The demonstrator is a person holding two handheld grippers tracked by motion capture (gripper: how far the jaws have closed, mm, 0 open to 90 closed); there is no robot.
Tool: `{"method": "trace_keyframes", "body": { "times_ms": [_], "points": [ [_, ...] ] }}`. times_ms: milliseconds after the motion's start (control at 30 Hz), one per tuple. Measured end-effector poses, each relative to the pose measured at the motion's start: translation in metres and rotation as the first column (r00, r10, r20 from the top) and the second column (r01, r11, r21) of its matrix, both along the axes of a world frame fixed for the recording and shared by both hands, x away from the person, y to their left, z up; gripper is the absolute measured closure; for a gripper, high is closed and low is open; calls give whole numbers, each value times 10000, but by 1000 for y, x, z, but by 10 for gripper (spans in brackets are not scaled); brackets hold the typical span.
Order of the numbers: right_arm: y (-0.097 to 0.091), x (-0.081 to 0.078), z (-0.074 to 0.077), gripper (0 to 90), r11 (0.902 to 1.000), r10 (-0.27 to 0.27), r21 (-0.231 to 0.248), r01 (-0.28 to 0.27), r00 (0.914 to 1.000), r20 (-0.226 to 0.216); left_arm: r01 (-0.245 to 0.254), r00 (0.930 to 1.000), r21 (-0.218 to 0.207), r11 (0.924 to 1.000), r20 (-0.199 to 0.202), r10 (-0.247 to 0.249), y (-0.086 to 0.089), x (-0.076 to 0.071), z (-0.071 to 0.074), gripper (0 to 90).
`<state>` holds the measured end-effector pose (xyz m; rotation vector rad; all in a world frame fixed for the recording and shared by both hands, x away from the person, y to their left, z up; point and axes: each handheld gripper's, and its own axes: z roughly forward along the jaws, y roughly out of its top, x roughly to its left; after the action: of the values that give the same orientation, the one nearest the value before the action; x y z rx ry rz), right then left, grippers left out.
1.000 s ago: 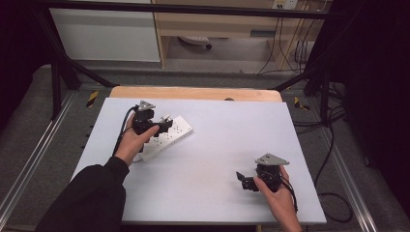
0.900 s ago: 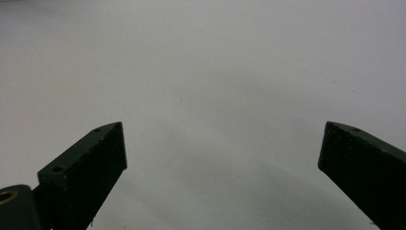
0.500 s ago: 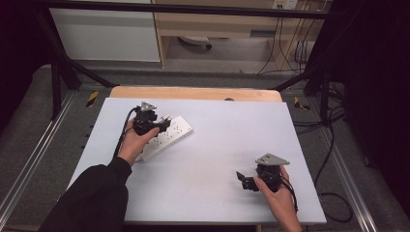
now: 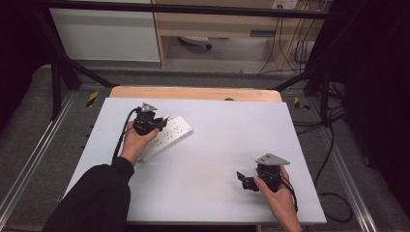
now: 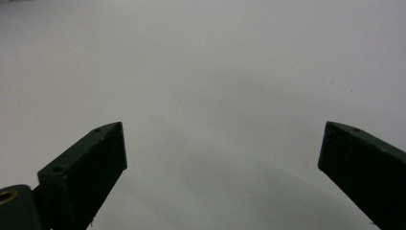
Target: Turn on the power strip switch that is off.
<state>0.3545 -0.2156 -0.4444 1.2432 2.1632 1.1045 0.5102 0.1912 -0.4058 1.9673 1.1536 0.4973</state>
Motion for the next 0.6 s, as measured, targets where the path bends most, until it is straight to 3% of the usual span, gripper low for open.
{"method": "trace_keyframes", "body": {
  "times_ms": [300,600],
  "points": [
    [0,0,0,32,10000,-5,-13,5,10000,-5,278,9994,-25,9996,-223,-279,3,1,-3,883],
    [0,0,0,32,10000,-6,-9,6,10000,-18,344,9986,35,9994,-407,-342,4,3,-6,900]
  ]
}}
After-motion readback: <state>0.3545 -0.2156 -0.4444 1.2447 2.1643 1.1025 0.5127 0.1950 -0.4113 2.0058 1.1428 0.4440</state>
